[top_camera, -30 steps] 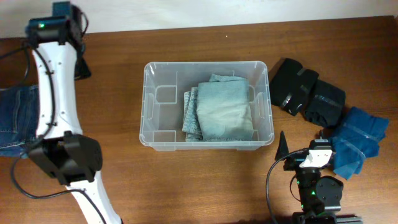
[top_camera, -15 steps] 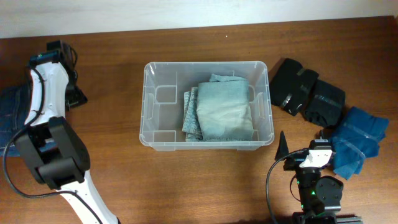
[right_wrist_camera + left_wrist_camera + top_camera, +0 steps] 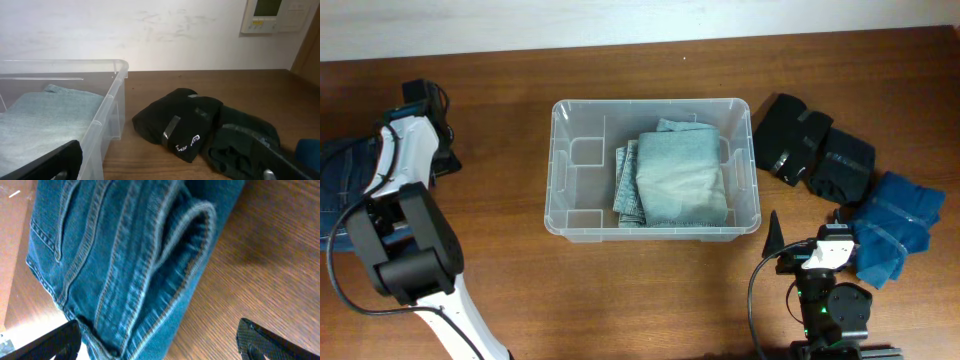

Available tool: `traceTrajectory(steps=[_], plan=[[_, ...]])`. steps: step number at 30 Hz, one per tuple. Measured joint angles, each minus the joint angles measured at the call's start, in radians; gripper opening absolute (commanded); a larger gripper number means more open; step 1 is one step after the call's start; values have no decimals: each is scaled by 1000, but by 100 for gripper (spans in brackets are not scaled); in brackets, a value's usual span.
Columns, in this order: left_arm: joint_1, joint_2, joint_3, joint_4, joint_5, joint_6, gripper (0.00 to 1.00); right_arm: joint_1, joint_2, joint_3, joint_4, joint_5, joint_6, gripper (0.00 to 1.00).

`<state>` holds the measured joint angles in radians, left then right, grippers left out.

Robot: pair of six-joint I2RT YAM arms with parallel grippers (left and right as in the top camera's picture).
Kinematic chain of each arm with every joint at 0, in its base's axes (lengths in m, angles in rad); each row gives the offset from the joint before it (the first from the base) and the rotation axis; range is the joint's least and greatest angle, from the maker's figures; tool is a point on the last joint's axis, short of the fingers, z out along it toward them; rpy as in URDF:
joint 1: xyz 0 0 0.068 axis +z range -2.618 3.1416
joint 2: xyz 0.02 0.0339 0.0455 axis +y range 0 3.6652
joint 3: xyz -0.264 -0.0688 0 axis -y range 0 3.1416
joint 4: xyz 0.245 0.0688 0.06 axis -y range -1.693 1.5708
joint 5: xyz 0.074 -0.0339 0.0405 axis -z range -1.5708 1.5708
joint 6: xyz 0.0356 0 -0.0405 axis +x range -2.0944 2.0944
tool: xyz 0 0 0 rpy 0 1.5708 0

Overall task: Pack container
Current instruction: 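Grasp the folded dark-blue jeans with the left gripper and lift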

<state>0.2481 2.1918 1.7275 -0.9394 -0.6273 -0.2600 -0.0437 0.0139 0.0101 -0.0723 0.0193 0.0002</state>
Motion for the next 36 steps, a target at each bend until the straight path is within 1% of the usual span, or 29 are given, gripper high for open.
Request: traceTrajectory(steps=[12,22,28,31,32,33,35,36], plan=[[74,0,-36,97,26,69,98,0,0,0,0,0,0,98],[73,2,-37,134,37,111,97,0,0,0,0,0,0,98],[73,61,-37,137,40,152,98,0,0,0,0,0,0,98],[69,73,-31,144,19,167,98,0,0,0,0,0,0,99],[69,73,-31,144,9,171,92,0,0,0,0,0,0,99],[69,75,-31,144,-3,172,89,0,0,0,0,0,0,98],[70,81,-31,140,-34,185,66,0,0,0,0,0,0,98],[70,85,-31,140,-51,190,62,0,0,0,0,0,0,99]])
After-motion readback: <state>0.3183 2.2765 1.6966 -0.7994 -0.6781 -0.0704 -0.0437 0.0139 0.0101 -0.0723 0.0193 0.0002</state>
